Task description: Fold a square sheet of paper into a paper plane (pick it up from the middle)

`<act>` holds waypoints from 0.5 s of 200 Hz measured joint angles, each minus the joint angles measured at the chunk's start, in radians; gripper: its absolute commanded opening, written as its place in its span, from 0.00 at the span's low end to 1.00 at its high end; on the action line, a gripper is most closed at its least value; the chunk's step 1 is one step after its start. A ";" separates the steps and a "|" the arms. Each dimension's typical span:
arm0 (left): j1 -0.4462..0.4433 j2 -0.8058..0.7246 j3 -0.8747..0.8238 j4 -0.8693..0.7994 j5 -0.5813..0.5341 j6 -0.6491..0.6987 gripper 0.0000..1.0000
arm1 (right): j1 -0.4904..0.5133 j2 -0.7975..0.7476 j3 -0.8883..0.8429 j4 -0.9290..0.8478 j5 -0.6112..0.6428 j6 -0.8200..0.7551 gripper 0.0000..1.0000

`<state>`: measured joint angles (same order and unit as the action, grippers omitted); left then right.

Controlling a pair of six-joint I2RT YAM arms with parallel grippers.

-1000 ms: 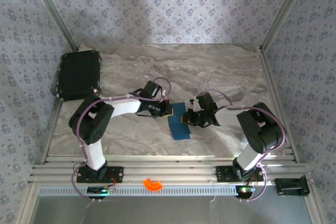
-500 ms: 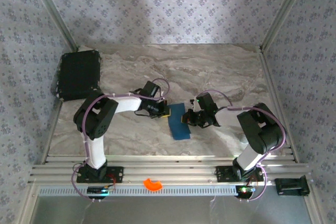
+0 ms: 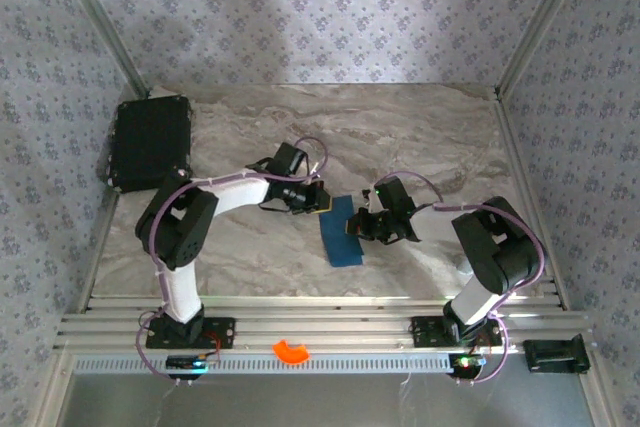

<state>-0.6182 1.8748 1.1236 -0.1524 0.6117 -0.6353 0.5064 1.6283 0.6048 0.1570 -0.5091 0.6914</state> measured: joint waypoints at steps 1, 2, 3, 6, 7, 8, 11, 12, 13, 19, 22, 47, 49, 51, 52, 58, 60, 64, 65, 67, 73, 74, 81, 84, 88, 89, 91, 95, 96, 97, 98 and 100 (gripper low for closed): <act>0.000 0.002 0.000 0.000 0.001 0.000 0.00 | 0.000 0.000 0.000 0.000 0.000 0.000 0.00; 0.000 0.004 0.001 0.001 0.003 0.000 0.00 | 0.000 0.000 0.000 0.000 0.000 0.000 0.00; 0.000 0.005 0.002 0.002 0.004 0.000 0.00 | 0.000 0.000 0.000 0.000 0.000 0.000 0.00; 0.000 0.009 0.002 0.004 0.006 0.002 0.00 | 0.000 0.000 0.000 0.000 0.000 0.000 0.00; 0.000 0.012 0.002 0.006 0.006 0.003 0.00 | 0.000 0.000 0.000 0.000 0.000 0.000 0.00; 0.000 0.014 0.002 0.007 0.006 0.003 0.00 | 0.000 0.000 0.000 0.000 0.000 0.000 0.00; 0.000 0.019 0.002 0.008 0.008 0.003 0.00 | 0.000 0.000 0.000 0.000 0.000 0.000 0.00; 0.000 0.020 0.002 0.010 0.008 0.003 0.00 | 0.000 0.000 0.000 0.000 0.000 0.001 0.00; 0.000 0.023 0.002 0.010 0.009 0.004 0.00 | 0.000 0.000 0.000 0.000 0.000 0.001 0.00; 0.000 0.035 0.002 0.015 0.010 0.004 0.00 | 0.000 0.000 0.000 0.000 0.000 0.003 0.00; 0.000 0.043 0.002 0.018 0.010 0.004 0.00 | 0.000 0.000 0.000 0.000 0.000 0.003 0.00; 0.008 0.098 0.002 0.027 0.006 0.005 0.00 | 0.000 0.000 0.000 0.000 0.000 0.007 0.00; 0.009 0.103 0.002 0.027 0.005 0.004 0.00 | 0.000 0.000 0.000 0.000 0.000 0.007 0.00; 0.010 0.106 0.002 0.029 0.005 0.004 0.00 | 0.000 0.000 0.000 0.000 0.000 0.008 0.00; 0.010 0.106 0.002 0.029 0.005 0.004 0.00 | 0.000 0.000 0.000 0.000 0.000 0.007 0.00; 0.017 0.112 0.002 0.034 0.013 0.002 0.00 | 0.000 0.000 -0.001 0.000 0.000 0.008 0.00; 0.018 0.112 0.002 0.037 0.013 0.002 0.00 | 0.000 0.000 -0.001 0.001 0.001 0.008 0.00; 0.022 0.112 0.001 0.041 0.012 0.001 0.00 | 0.000 0.000 -0.002 0.002 0.001 0.008 0.00; 0.022 0.112 0.000 0.041 0.012 0.000 0.00 | 0.000 0.000 -0.002 0.002 0.000 0.008 0.00; 0.024 0.112 0.000 0.044 0.008 -0.002 0.00 | 0.000 0.000 -0.002 0.003 0.001 0.008 0.00; 0.031 0.112 -0.001 0.051 0.005 -0.002 0.00 | 0.000 -0.001 -0.004 0.005 0.001 0.008 0.00; 0.032 0.112 -0.001 0.051 0.005 -0.003 0.00 | 0.000 -0.001 -0.004 0.005 0.001 0.008 0.00; 0.042 0.112 -0.003 0.060 0.003 -0.008 0.00 | 0.000 -0.001 -0.005 0.008 0.001 0.008 0.00; 0.045 0.112 -0.005 0.063 0.001 -0.011 0.00 | 0.000 -0.001 -0.006 0.008 0.001 0.009 0.00; 0.051 0.112 -0.007 0.069 0.000 -0.013 0.00 | 0.000 -0.001 -0.006 0.009 0.002 0.011 0.00; 0.053 0.112 -0.008 0.071 -0.001 -0.013 0.00 | 0.000 -0.002 -0.006 0.009 0.002 0.011 0.00; 0.056 0.112 -0.008 0.073 0.000 -0.016 0.00 | 0.000 -0.002 -0.006 0.009 0.002 0.011 0.00; 0.061 0.112 -0.009 0.076 0.000 -0.019 0.00 | 0.000 -0.002 -0.007 0.010 0.002 0.011 0.00; 0.063 0.112 -0.010 0.077 0.000 -0.020 0.00 | 0.000 -0.002 -0.007 0.010 0.003 0.011 0.00; 0.063 0.112 -0.010 0.077 0.000 -0.021 0.00 | 0.000 -0.002 -0.007 0.010 0.003 0.011 0.00; 0.065 0.112 -0.010 0.079 0.000 -0.020 0.00 | 0.000 -0.002 -0.007 0.010 0.003 0.011 0.00; 0.068 0.112 -0.011 0.080 -0.001 -0.021 0.00 | 0.000 -0.002 -0.007 0.010 0.003 0.012 0.00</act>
<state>-0.5503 1.9865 1.1130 -0.0719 0.6106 -0.6563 0.5064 1.6260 0.5980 0.1669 -0.5060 0.7033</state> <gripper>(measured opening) 0.044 0.052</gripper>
